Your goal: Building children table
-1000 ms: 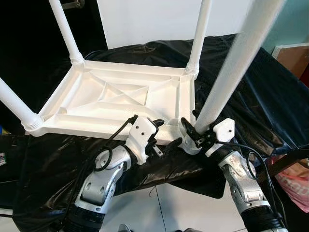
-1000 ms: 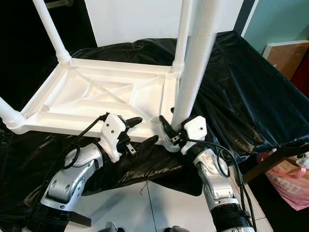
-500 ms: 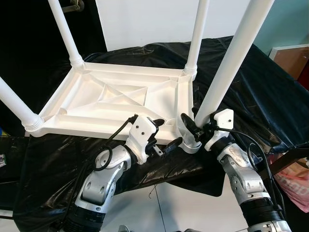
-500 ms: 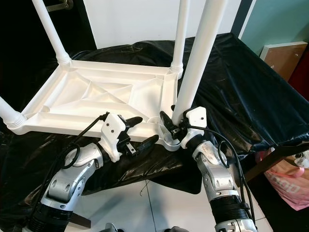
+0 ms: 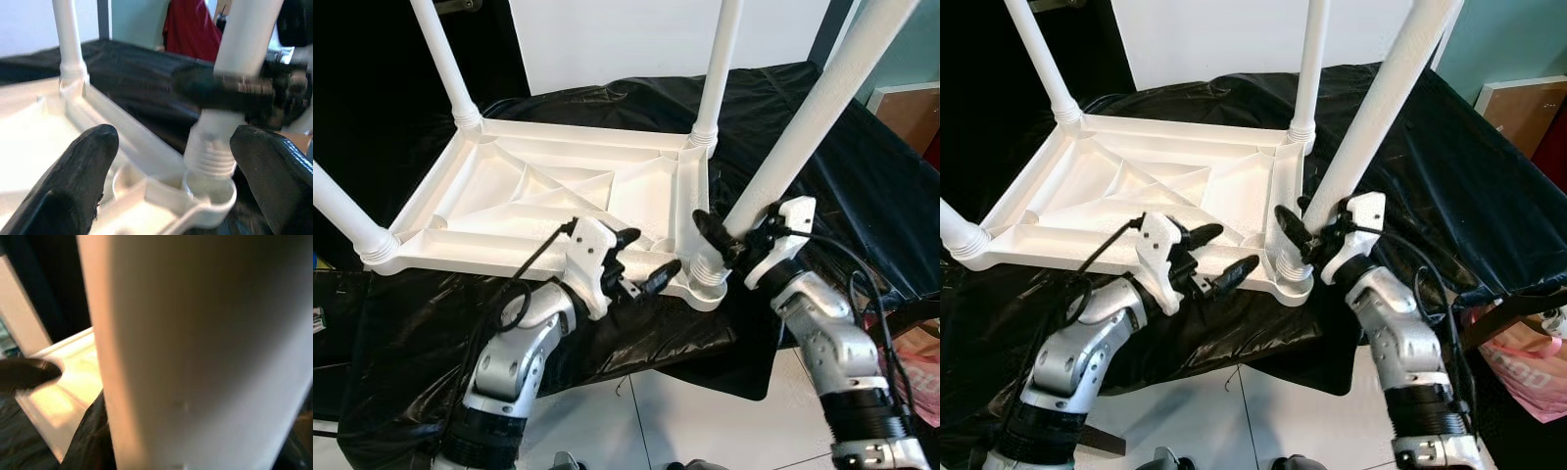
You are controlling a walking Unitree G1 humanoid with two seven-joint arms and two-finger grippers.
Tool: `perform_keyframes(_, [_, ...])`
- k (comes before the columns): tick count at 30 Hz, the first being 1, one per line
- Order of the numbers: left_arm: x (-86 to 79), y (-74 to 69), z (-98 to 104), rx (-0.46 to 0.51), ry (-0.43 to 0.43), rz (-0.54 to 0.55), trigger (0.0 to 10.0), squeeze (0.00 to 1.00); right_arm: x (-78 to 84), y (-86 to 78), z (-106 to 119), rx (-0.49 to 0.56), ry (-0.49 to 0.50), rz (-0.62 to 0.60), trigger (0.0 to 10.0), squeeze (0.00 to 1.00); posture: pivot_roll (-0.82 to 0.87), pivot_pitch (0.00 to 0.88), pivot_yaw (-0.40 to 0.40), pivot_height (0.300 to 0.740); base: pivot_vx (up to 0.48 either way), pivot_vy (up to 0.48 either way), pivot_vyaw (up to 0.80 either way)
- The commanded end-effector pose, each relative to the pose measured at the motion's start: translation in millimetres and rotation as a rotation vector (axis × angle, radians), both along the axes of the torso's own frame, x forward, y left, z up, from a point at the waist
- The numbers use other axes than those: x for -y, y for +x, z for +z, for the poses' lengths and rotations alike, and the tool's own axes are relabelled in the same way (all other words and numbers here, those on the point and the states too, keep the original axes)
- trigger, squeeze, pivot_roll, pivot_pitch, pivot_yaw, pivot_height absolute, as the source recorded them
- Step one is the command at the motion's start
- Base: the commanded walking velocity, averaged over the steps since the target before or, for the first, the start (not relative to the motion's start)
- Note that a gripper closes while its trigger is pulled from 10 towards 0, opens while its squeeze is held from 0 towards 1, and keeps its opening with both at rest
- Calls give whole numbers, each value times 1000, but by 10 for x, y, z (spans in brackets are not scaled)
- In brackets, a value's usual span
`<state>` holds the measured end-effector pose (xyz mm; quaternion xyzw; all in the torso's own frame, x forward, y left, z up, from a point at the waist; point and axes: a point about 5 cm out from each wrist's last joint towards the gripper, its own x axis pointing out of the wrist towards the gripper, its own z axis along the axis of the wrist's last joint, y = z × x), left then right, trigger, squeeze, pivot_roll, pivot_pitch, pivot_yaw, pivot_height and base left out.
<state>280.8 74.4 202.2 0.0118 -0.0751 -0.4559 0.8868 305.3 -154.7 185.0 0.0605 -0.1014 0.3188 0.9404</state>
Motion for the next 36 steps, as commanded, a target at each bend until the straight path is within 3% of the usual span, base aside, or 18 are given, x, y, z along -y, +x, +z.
perform_keyframes(1, [42, -22, 115, 17, -44, -62, 10000, 0, -41, -13, 32, 1, -60, 79, 10000, 0, -10, 98, -22, 740, 0, 0, 0])
perform_keyframes(2, [42, -22, 115, 17, -44, -62, 10000, 0, -41, -13, 32, 1, -60, 79, 10000, 0, -10, 98, -22, 740, 0, 0, 0])
perform_keyframes(4, [83, -26, 273, 51, -86, -124, 10000, 0, -36, -43, -4, -11, -180, 160, 10000, 0, -12, 95, -26, 740, 0, 0, 0])
perform_keyframes(8, [103, -21, 336, 61, -99, -146, 10000, 0, -26, -67, -25, -25, -225, 204, 10000, 0, -12, 91, -29, 740, 0, 0, 0])
perform_keyframes(10, [172, -30, 423, 68, -118, -211, 10000, 0, -1, -115, -58, -59, -303, 294, 10000, 0, -13, 86, -35, 740, 0, 0, 0])
perform_keyframes(20, [283, -129, 525, 76, -142, -361, 10000, 0, 32, -195, -88, -100, -387, 424, 10000, 0, -13, 80, -39, 740, 0, 0, 0])
perform_keyframes(22, [342, -212, 547, 61, -131, -482, 10000, 0, 33, -235, -94, -117, -434, 504, 10000, 0, -15, 74, -37, 740, 0, 0, 0])
perform_keyframes(26, [409, -263, 541, 53, -103, -562, 10000, 0, 8, -265, -87, -134, -459, 568, 10000, 0, -16, 71, -36, 740, 0, 0, 0])
perform_keyframes(36, [525, -297, 628, 54, -97, -643, 10000, 0, -78, -266, -51, -121, -485, 633, 10000, 0, -14, 61, -32, 740, 0, 0, 0])
